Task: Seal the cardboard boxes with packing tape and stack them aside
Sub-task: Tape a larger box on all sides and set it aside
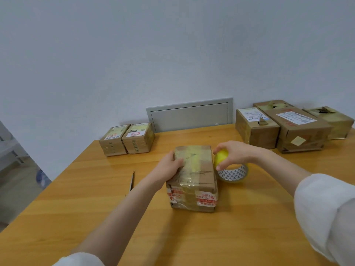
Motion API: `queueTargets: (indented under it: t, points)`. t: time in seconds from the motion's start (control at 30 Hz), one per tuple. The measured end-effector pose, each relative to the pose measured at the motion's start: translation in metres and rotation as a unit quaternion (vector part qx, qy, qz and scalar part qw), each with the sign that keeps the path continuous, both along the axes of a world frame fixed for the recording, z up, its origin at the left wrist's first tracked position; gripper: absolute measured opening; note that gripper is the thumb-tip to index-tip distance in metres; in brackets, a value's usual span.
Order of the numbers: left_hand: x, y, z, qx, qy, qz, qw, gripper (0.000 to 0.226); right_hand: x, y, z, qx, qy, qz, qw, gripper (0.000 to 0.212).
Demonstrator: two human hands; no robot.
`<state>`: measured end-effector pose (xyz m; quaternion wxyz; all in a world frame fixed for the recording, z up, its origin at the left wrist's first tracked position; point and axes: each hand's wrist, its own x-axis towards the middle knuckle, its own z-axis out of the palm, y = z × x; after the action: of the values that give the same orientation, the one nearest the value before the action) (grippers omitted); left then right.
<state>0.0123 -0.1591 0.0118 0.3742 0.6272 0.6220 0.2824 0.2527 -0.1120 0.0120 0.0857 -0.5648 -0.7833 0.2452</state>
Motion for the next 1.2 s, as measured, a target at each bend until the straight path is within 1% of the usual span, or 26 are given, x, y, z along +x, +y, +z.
queueTargets:
  t: [0.07, 0.1, 0.13, 0.17, 0.2, 0.23, 0.27, 0.3, 0.33, 0.37, 0.4, 0.47, 0.53, 0.6, 0.7, 0.77, 0.83, 0.9, 0.97, 1.0, 1.07, 1.1, 1.13, 1.17, 1.2]
  points:
    - [0.007, -0.002, 0.000, -0.003, 0.007, -0.011, 1.000, 0.046, -0.001, -0.003, -0.006, 0.020, 0.006, -0.012, 1.000, 0.064]
    - [0.007, -0.003, 0.001, -0.010, 0.023, -0.015, 1.000, 0.051, -0.002, -0.005, -0.008, 0.029, 0.007, -0.018, 0.999, 0.063]
    - [0.006, -0.002, 0.001, -0.019, 0.056, -0.023, 0.998, 0.055, -0.003, -0.005, -0.008, 0.038, -0.001, -0.020, 0.999, 0.063]
    - [0.005, -0.001, 0.002, -0.025, 0.114, -0.035, 0.993, 0.060, -0.005, -0.005, -0.008, 0.044, -0.016, -0.021, 0.999, 0.063]
    - [0.004, 0.003, 0.004, -0.022, 0.196, -0.045, 0.979, 0.063, -0.006, -0.005, -0.008, 0.048, -0.030, -0.020, 0.998, 0.063]
    - [0.005, 0.008, 0.006, 0.000, 0.282, -0.048, 0.958, 0.064, -0.006, -0.005, -0.007, 0.050, -0.041, -0.020, 0.998, 0.064]
    - [0.010, 0.010, 0.010, 0.043, 0.352, -0.053, 0.933, 0.065, -0.007, -0.005, -0.006, 0.053, -0.047, -0.021, 0.997, 0.064]
    - [0.019, 0.010, 0.012, 0.091, 0.392, -0.071, 0.913, 0.065, -0.007, -0.005, -0.006, 0.058, -0.051, -0.023, 0.997, 0.065]
    - [0.030, 0.008, 0.012, 0.119, 0.404, -0.097, 0.902, 0.066, -0.007, -0.005, -0.007, 0.062, -0.052, -0.025, 0.996, 0.066]
    - [0.042, 0.006, 0.010, 0.118, 0.405, -0.127, 0.898, 0.068, -0.007, -0.005, -0.007, 0.067, -0.053, -0.026, 0.996, 0.067]
    - [0.052, 0.003, 0.005, 0.099, 0.410, -0.150, 0.894, 0.070, -0.007, -0.005, -0.008, 0.071, -0.054, -0.025, 0.996, 0.068]
    - [0.060, 0.000, -0.003, 0.064, 0.431, -0.164, 0.885, 0.076, -0.004, -0.005, -0.009, 0.070, -0.053, -0.022, 0.996, 0.074]
    - [0.056, 0.001, -0.002, 0.055, 0.428, -0.152, 0.889, 0.083, 0.004, -0.004, -0.011, 0.053, -0.032, -0.029, 0.998, 0.089]
    - [0.053, 0.000, 0.003, 0.042, 0.428, -0.119, 0.895, 0.095, 0.015, -0.005, -0.013, 0.027, 0.014, -0.048, 0.998, 0.101]
    - [0.061, -0.001, 0.010, 0.018, 0.462, -0.059, 0.885, 0.110, 0.033, -0.008, -0.018, -0.020, 0.092, -0.069, 0.993, 0.101]
    - [0.064, 0.000, 0.016, -0.013, 0.472, -0.035, 0.881, 0.118, 0.040, -0.011, -0.021, -0.043, 0.099, -0.064, 0.992, 0.094]
    - [0.060, 0.004, 0.022, -0.050, 0.455, -0.032, 0.888, 0.120, 0.042, -0.015, -0.024, -0.035, 0.106, -0.060, 0.992, 0.075]
    - [0.055, 0.004, 0.023, -0.063, 0.429, -0.044, 0.900, 0.117, 0.039, -0.020, -0.022, 0.012, 0.127, -0.075, 0.989, 0.054]
    - [0.049, 0.005, 0.024, -0.042, 0.377, -0.035, 0.925, 0.109, 0.031, -0.021, -0.012, 0.071, 0.164, -0.099, 0.979, 0.046]
    - [0.044, 0.007, 0.027, -0.036, 0.321, -0.024, 0.946, 0.103, 0.026, -0.021, -0.004, 0.100, 0.205, -0.110, 0.967, 0.047]
    - [0.035, 0.009, 0.035, -0.049, 0.150, -0.001, 0.987, 0.081, 0.017, -0.021, 0.016, 0.144, 0.315, -0.119, 0.930, 0.054]
    - [0.029, 0.010, 0.038, -0.059, 0.076, 0.012, 0.995, 0.069, 0.013, -0.022, 0.027, 0.155, 0.369, -0.116, 0.909, 0.055]
    - [0.024, 0.009, 0.039, -0.065, 0.027, 0.027, 0.997, 0.058, 0.008, -0.023, 0.035, 0.160, 0.414, -0.112, 0.889, 0.054]
    - [0.020, 0.008, 0.038, -0.067, -0.009, 0.042, 0.997, 0.051, 0.003, -0.024, 0.041, 0.160, 0.444, -0.110, 0.875, 0.054]
    - [0.017, 0.006, 0.034, -0.069, -0.039, 0.054, 0.995, 0.048, -0.002, -0.025, 0.044, 0.158, 0.457, -0.107, 0.869, 0.053]
